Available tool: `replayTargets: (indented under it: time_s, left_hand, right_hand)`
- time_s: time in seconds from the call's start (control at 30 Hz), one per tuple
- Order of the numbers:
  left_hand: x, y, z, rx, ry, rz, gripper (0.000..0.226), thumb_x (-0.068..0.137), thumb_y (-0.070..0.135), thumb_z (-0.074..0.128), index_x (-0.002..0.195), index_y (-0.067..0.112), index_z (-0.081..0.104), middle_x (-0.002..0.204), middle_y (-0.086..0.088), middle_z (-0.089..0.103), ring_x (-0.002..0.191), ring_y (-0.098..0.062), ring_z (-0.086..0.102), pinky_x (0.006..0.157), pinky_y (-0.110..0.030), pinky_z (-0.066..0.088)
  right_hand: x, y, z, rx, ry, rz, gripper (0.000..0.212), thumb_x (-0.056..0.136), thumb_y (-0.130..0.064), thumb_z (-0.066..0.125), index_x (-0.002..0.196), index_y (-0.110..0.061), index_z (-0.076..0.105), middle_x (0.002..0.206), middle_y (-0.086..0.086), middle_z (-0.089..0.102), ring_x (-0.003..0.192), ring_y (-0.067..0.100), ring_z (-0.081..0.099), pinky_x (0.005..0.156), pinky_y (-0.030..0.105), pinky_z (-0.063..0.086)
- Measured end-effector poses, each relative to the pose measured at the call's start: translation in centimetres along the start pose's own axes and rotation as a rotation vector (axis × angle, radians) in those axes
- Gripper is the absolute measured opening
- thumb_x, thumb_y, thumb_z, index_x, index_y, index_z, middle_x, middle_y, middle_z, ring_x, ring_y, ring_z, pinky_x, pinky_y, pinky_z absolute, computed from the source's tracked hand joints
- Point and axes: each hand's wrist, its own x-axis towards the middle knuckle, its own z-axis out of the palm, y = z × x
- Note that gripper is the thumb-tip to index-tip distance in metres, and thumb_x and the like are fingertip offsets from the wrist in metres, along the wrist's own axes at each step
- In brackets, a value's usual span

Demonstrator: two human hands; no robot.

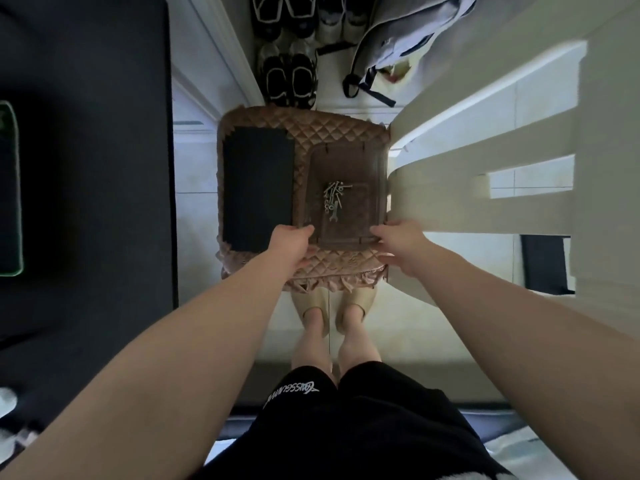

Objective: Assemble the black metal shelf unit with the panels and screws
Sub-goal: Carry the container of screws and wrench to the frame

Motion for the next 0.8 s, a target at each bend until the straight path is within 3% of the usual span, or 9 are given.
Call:
replayTargets:
  time_s: [0.1,0.27,0.37,0.53,0.7,0.8]
  left_hand:
    - [-1.5,0.3,-0.5,-0.066,-0.01,-0.007,0.038,0.1,0.017,0.058,0.133,-0.001,0.049,0.117,-0.018,0.066,0.08,-0.022,0.071,0.064,-0.032,0.057]
    - [-4.6,0.3,-1.4,-0.108,-0.001,0.031,0.028,0.099,0.012,0.055,0.124,-0.001,0.049,0.122,-0.024,0.063,0.084,-0.031,0.072,0.089,-0.05,0.058]
    - [-6.7,0.2,-2.5,-0.119,0.032,0.096,0.025,0.098,0.012,0.058,0.118,0.004,0.046,0.112,-0.02,0.064,0.085,-0.031,0.074,0.085,-0.052,0.059]
    - [-11.0,0.4,-4.6,-0.138,0.05,0.299,0.011,0.097,0.017,0.06,0.097,0.015,0.049,0.097,-0.009,0.066,0.075,-0.023,0.076,0.071,-0.039,0.063]
    - [-15.7,1.7,-6.5,-0.206,0.043,0.482,0.014,0.096,0.018,0.062,0.105,0.014,0.052,0.101,-0.009,0.068,0.078,-0.021,0.076,0.066,-0.031,0.06]
    - [-18.5,3.2,-7.3,-0.223,0.024,0.596,0.016,0.096,0.021,0.064,0.106,0.016,0.054,0.105,-0.009,0.069,0.082,-0.021,0.076,0.071,-0.032,0.061]
  right_hand:
    - [-1.6,-0.5,-0.1,0.0,-0.028,-0.032,0.018,0.096,-0.018,0.066,0.081,-0.017,0.055,0.085,0.005,0.061,0.075,0.02,0.062,0.069,0.034,0.048]
    - [-5.0,-0.5,-0.7,-0.009,-0.051,-0.068,0.018,0.096,-0.018,0.066,0.082,-0.013,0.057,0.088,0.01,0.06,0.073,0.024,0.063,0.071,0.036,0.043]
    - [-7.6,-0.5,-1.1,0.015,-0.056,-0.133,0.019,0.096,-0.018,0.067,0.082,-0.013,0.055,0.088,0.011,0.059,0.076,0.025,0.062,0.073,0.037,0.043]
    - [-12.8,-1.7,-1.4,0.033,-0.03,-0.298,0.019,0.096,-0.019,0.067,0.08,-0.012,0.058,0.085,0.014,0.063,0.077,0.025,0.062,0.072,0.038,0.047]
    - [-18.8,-3.7,-2.0,0.093,0.024,-0.497,0.014,0.096,-0.018,0.068,0.088,-0.011,0.058,0.086,0.012,0.067,0.077,0.022,0.067,0.085,0.047,0.057]
    - [-22.3,-4.8,-2.6,0.126,0.085,-0.585,0.014,0.094,-0.022,0.069,0.095,-0.011,0.06,0.088,0.013,0.071,0.079,0.024,0.066,0.08,0.047,0.056]
